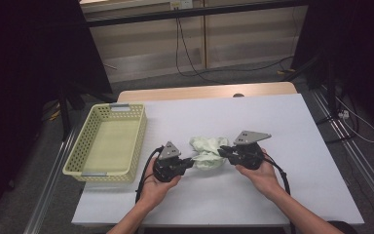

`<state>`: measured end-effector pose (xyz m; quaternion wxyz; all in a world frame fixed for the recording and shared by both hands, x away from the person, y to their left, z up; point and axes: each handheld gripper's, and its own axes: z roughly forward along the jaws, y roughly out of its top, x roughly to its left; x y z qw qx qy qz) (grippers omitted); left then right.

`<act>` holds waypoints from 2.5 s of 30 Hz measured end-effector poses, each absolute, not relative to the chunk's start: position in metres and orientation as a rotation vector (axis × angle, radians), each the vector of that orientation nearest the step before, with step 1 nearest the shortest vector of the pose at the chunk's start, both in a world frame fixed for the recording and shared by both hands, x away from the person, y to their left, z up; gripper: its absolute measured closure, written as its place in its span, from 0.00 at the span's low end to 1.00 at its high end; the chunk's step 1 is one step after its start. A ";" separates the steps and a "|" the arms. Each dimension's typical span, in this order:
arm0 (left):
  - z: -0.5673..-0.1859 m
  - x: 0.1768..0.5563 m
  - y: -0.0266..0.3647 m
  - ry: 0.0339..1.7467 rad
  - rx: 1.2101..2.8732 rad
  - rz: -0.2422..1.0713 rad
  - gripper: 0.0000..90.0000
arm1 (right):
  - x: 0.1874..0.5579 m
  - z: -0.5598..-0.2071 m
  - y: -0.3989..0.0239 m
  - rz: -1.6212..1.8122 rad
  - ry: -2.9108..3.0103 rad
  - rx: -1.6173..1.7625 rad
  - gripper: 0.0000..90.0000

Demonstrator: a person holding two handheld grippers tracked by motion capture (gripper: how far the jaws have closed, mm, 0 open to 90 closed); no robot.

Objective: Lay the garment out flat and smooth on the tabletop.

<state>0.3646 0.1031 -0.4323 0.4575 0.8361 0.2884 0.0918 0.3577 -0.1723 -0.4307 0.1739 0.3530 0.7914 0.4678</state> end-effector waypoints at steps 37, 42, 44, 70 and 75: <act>-0.424 0.362 0.116 0.702 2.103 0.339 0.96 | 0.340 -0.427 -0.169 1.336 2.243 0.996 0.79; -0.425 0.365 0.119 0.719 2.098 0.334 0.96 | 0.335 -0.433 -0.171 1.331 2.275 0.987 0.79; -0.426 0.366 0.119 0.725 2.096 0.332 0.96 | 0.336 -0.433 -0.171 1.330 2.279 0.970 0.79; -0.429 0.380 0.129 0.787 2.076 0.364 0.96 | 0.363 -0.450 -0.143 1.324 2.384 0.809 0.51; -0.430 0.380 0.130 0.790 2.076 0.364 0.96 | 0.357 -0.448 -0.140 1.347 2.430 0.768 0.60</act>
